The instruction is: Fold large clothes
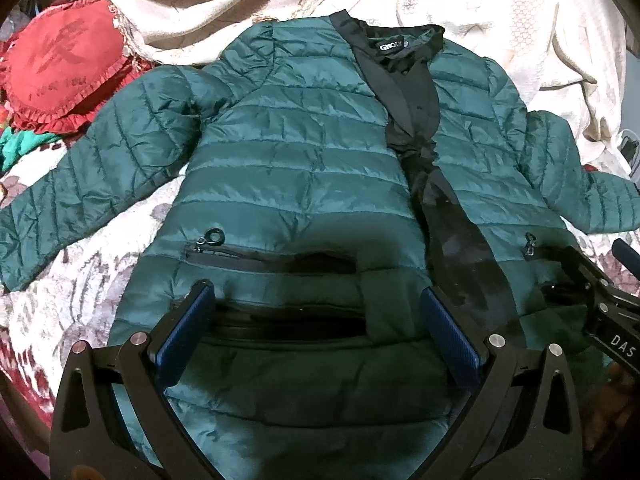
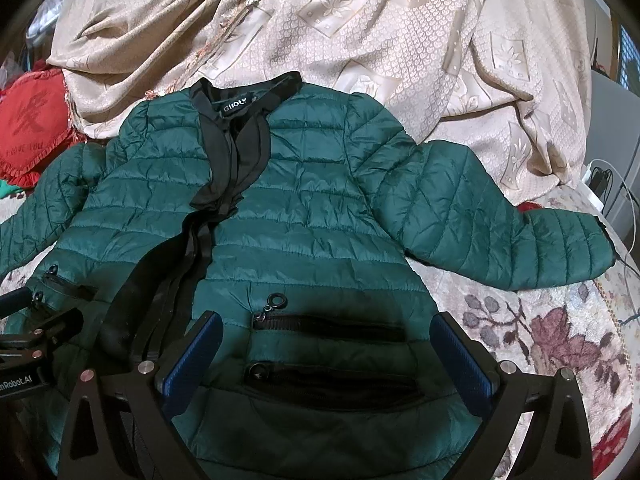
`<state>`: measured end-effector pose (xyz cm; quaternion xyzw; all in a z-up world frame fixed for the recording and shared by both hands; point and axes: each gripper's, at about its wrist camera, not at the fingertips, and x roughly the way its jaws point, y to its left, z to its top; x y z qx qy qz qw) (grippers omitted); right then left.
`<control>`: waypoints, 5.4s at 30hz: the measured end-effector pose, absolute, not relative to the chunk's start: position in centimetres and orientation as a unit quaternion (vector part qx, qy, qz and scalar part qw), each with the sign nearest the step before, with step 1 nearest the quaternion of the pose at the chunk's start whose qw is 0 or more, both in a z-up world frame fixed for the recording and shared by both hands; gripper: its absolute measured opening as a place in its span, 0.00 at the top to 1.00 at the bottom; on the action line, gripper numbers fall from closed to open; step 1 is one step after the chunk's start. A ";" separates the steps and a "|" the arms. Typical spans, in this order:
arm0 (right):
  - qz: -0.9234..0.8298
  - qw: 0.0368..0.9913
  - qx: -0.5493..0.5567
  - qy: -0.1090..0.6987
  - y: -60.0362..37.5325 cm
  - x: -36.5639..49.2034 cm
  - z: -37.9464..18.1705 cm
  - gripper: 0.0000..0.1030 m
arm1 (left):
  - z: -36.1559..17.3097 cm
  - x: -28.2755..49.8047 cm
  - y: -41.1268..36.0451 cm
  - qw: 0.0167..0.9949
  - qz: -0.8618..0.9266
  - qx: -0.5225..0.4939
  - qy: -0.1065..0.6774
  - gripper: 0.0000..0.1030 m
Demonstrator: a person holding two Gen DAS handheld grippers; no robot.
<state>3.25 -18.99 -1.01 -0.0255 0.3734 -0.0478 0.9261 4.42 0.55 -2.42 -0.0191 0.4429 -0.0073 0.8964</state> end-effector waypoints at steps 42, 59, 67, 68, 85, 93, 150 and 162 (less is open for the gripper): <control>-0.047 0.927 -0.019 0.372 -19.1 3.3 -1.0 0.00 | -0.8 2.7 -2.1 0.923 0.002 0.056 0.380 0.00; -0.046 0.927 -0.018 0.371 -19.2 3.2 -1.1 0.00 | -1.1 2.8 -2.2 0.923 0.000 0.052 0.382 0.00; -0.046 0.927 -0.018 0.372 -19.2 3.2 -1.1 0.00 | -1.1 2.8 -2.2 0.923 0.001 0.051 0.383 0.00; -0.047 0.927 -0.019 0.371 -19.2 3.2 -1.1 0.00 | -1.1 2.8 -2.1 0.923 0.000 0.050 0.382 0.00; -0.049 0.933 -0.015 0.355 -19.4 2.5 -0.7 0.00 | -1.3 2.7 -1.8 0.920 -0.001 0.049 0.389 0.00; -0.049 0.933 -0.015 0.355 -19.4 2.5 -0.7 0.00 | -1.4 2.9 -1.8 0.919 -0.001 0.048 0.390 0.00; -0.050 0.915 -0.003 0.399 -19.9 4.3 -2.5 0.00 | -7.6 0.0 39.0 0.819 0.236 -0.424 0.307 0.74; -0.063 0.919 -0.028 0.389 -21.4 2.7 0.1 0.00 | 4.8 2.1 27.7 0.910 0.058 -0.319 0.259 0.84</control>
